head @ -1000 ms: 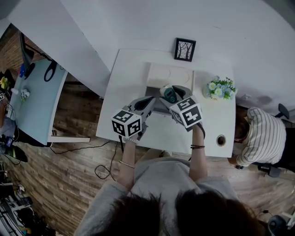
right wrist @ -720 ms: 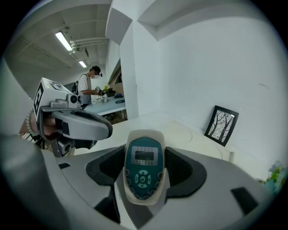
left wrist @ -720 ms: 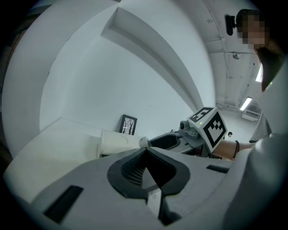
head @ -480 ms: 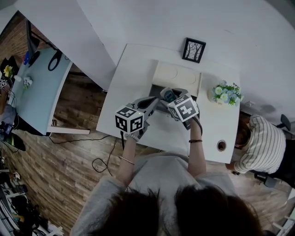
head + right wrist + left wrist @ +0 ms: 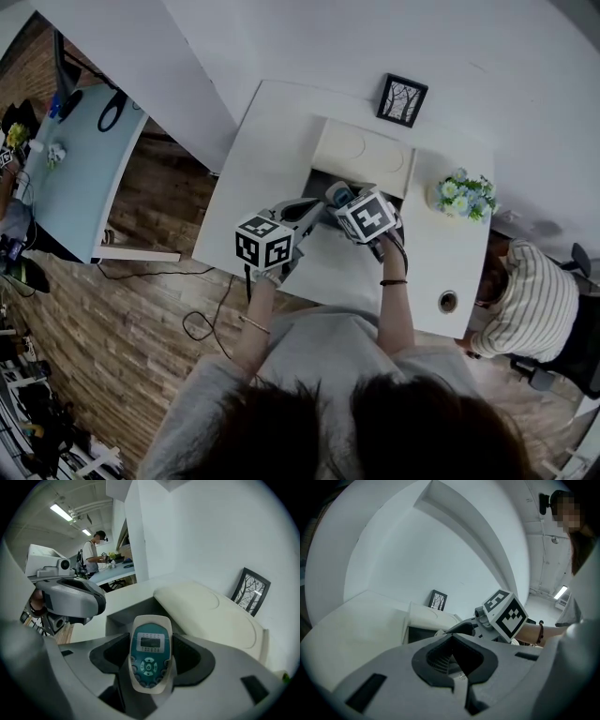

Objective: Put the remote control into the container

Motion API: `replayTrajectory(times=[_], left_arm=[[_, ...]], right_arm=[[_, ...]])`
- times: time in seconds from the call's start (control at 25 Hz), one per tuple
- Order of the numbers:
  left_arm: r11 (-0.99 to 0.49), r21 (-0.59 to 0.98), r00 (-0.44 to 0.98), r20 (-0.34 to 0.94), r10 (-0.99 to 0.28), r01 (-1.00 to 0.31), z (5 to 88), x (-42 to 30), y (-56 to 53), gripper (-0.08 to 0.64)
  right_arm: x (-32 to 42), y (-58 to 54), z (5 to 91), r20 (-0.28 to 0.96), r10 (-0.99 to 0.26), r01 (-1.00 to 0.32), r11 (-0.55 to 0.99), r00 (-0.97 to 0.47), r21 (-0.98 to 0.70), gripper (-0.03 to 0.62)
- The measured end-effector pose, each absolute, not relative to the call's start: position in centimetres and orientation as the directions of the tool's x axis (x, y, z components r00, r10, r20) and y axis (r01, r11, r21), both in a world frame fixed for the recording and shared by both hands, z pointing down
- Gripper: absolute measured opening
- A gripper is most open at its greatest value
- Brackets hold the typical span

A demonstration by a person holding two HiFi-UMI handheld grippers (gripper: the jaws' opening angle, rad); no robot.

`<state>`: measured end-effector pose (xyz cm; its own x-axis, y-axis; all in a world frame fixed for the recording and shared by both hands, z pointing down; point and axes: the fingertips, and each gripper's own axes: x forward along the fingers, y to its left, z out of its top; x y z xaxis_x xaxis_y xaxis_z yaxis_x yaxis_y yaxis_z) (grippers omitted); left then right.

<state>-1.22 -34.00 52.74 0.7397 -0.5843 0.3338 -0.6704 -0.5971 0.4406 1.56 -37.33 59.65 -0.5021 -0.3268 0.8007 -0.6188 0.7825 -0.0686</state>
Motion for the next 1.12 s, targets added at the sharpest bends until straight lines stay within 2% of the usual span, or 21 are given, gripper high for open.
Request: replayTrajectory(times=[0.56,1.12], left_arm=[[-0.577,0.461,0.736,0.352,-0.579,-0.674,53.8,-1.2,-34.0,0.003],[-0.561,0.465,0.725,0.360,-0.587,-0.685,54.0,-1.8,-34.0,0.003]], right_arm=[[0.9,-37.3,62.9,0.874,-0.239,-0.585,0.808,-0.423,-0.062,0.284],[0.9,-37.5,63.7,0.895,-0.242,-0.573,0.819,-0.376,-0.019,0.284]])
